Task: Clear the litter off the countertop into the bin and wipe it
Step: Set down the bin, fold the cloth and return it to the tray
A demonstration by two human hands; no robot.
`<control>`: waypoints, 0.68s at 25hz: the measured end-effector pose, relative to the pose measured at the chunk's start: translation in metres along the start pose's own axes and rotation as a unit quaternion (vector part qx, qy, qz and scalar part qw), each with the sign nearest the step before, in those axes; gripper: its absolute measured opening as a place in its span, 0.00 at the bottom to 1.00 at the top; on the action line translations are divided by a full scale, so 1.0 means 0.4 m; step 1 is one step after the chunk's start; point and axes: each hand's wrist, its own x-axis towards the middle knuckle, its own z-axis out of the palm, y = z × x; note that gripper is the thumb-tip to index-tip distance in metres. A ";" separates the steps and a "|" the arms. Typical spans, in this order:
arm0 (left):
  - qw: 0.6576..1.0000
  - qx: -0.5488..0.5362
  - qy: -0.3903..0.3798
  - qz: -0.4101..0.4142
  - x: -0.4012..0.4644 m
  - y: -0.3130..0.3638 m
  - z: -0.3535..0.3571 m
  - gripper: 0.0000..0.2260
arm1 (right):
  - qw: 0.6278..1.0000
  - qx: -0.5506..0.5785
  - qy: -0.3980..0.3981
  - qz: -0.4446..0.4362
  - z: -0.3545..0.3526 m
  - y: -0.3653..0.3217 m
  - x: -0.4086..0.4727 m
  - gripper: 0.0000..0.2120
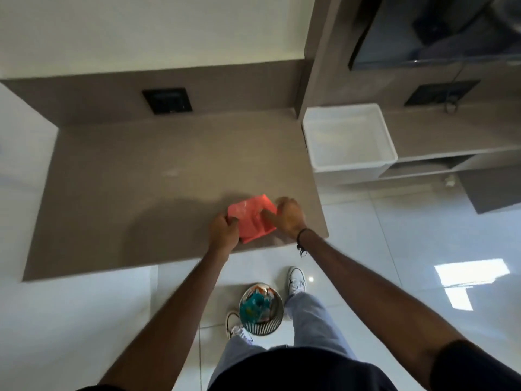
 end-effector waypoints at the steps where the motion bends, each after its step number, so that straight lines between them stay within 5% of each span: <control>1: 1.000 -0.004 -0.006 -0.007 0.007 0.016 0.025 0.15 | 1.000 -0.012 -0.023 -0.001 0.002 -0.005 0.026 0.22; 3: 1.000 -0.010 0.016 -0.018 0.024 0.048 0.082 0.20 | 0.998 0.030 -0.059 0.017 -0.020 -0.002 0.072 0.18; 6: 0.999 -0.021 0.031 -0.026 0.068 0.126 0.188 0.13 | 0.985 0.126 -0.075 0.088 -0.126 0.034 0.150 0.19; 12: 0.997 -0.054 -0.050 0.021 0.181 0.377 0.449 0.06 | 0.961 0.231 0.021 0.151 -0.421 0.103 0.368 0.18; 17: 0.989 0.050 -0.116 0.075 0.297 0.491 0.573 0.11 | 0.960 0.231 0.063 0.147 -0.544 0.129 0.513 0.18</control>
